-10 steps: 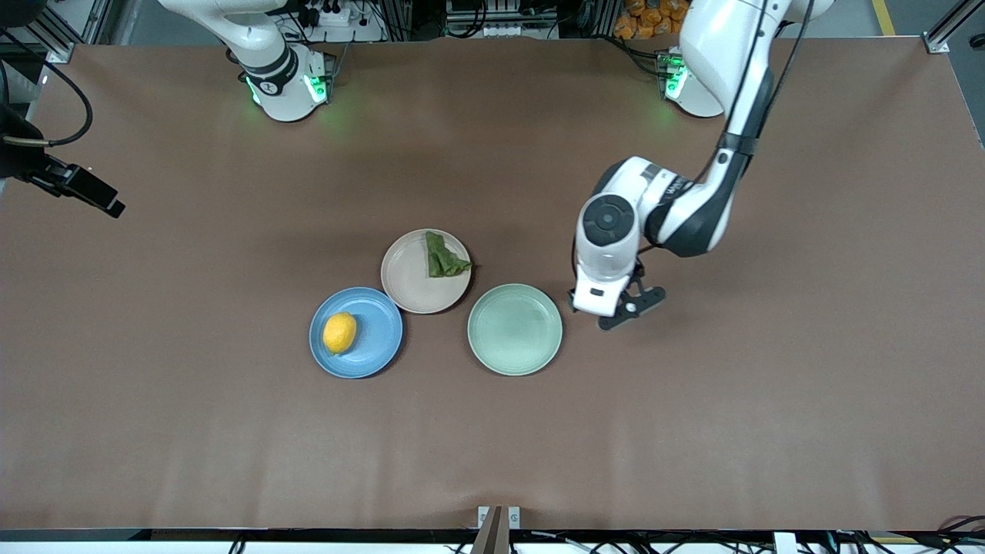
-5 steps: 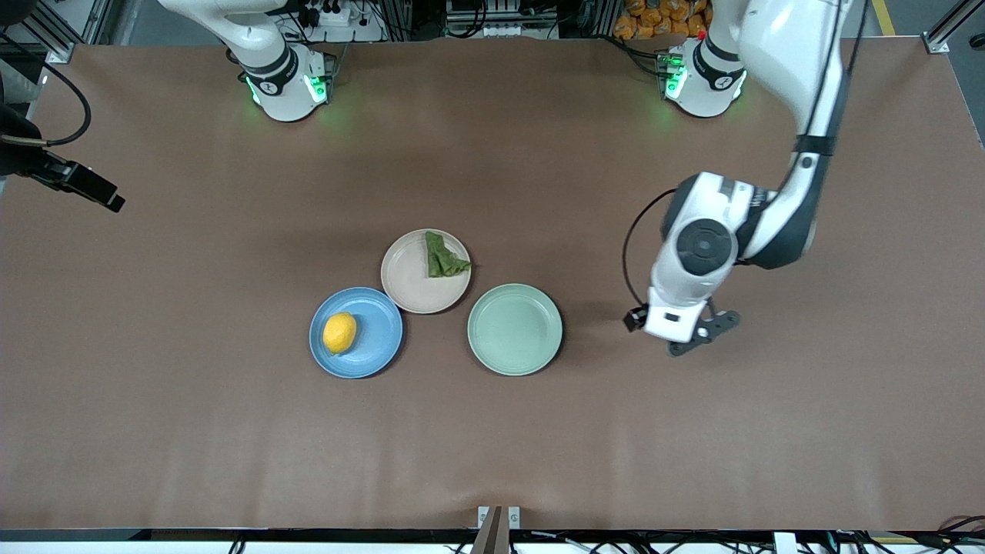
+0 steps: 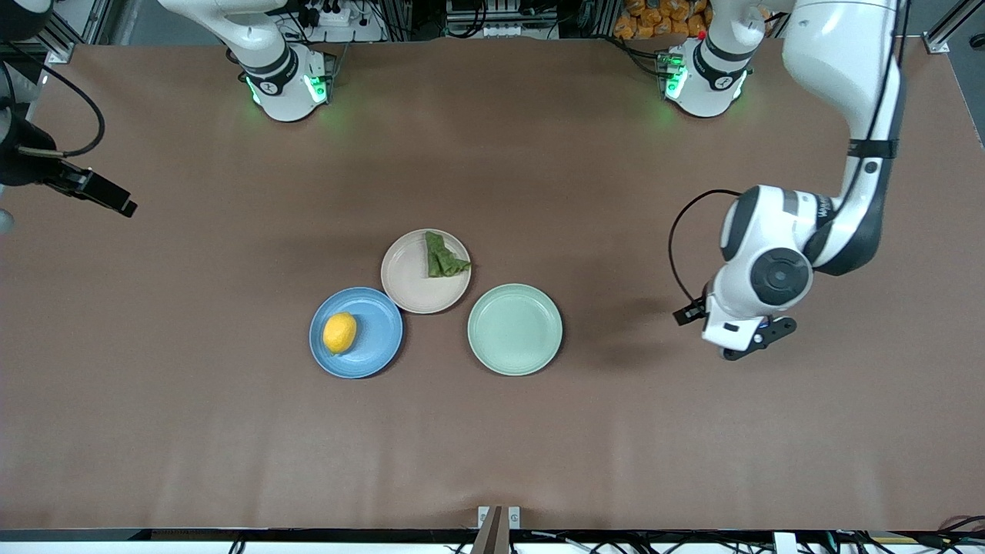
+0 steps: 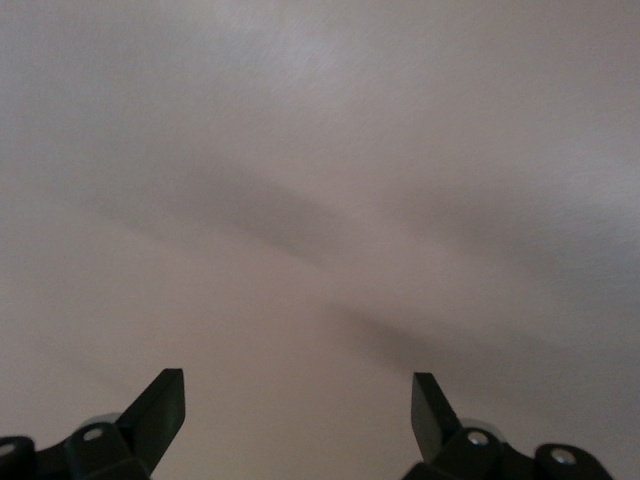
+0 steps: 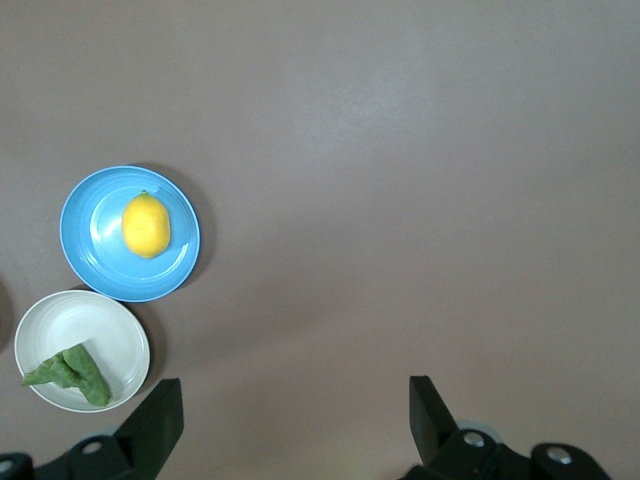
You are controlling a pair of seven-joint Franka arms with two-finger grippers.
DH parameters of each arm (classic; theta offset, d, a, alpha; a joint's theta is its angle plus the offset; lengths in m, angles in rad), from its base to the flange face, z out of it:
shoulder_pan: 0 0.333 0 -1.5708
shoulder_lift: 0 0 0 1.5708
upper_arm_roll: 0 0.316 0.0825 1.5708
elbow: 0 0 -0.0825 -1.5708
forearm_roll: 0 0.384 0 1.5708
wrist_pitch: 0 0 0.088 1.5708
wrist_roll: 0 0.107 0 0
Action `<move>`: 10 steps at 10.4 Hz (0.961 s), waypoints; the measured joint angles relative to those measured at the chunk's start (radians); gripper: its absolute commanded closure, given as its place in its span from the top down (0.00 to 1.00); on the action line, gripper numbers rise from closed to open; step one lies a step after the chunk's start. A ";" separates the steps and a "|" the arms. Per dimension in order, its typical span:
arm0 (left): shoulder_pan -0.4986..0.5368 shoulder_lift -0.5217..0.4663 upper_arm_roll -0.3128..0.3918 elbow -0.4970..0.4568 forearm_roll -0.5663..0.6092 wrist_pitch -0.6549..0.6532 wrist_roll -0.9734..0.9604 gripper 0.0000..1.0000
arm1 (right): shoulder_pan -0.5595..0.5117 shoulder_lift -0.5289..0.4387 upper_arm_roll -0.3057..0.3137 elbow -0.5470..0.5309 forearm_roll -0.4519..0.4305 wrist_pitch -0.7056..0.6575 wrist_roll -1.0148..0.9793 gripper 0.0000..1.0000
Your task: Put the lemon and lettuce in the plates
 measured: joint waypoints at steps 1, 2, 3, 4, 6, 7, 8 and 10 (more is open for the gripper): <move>0.033 -0.004 -0.020 -0.022 -0.001 -0.003 0.008 1.00 | 0.000 0.001 0.001 0.004 0.000 0.001 0.000 1.00; 0.043 -0.020 -0.026 -0.050 -0.002 -0.004 0.010 1.00 | 0.000 0.000 0.000 0.010 0.000 0.001 0.000 1.00; 0.049 -0.046 -0.028 -0.079 -0.010 -0.004 0.011 1.00 | 0.000 0.000 0.000 0.013 0.000 0.004 0.000 1.00; 0.059 -0.083 -0.029 -0.112 -0.034 -0.004 0.025 1.00 | 0.000 0.000 0.001 0.015 0.000 0.011 0.000 1.00; 0.087 -0.178 -0.029 -0.189 -0.072 -0.004 0.063 1.00 | 0.000 0.000 0.000 0.023 -0.001 0.020 -0.006 1.00; 0.101 -0.228 -0.030 -0.226 -0.080 -0.004 0.077 1.00 | 0.000 0.001 0.000 0.026 -0.002 0.023 -0.019 1.00; 0.110 -0.268 -0.033 -0.249 -0.081 -0.002 0.088 1.00 | 0.000 0.001 0.000 0.031 -0.002 0.027 -0.034 1.00; 0.113 -0.318 -0.042 -0.242 -0.082 0.032 0.102 1.00 | 0.000 0.002 0.000 0.033 -0.002 0.051 -0.046 1.00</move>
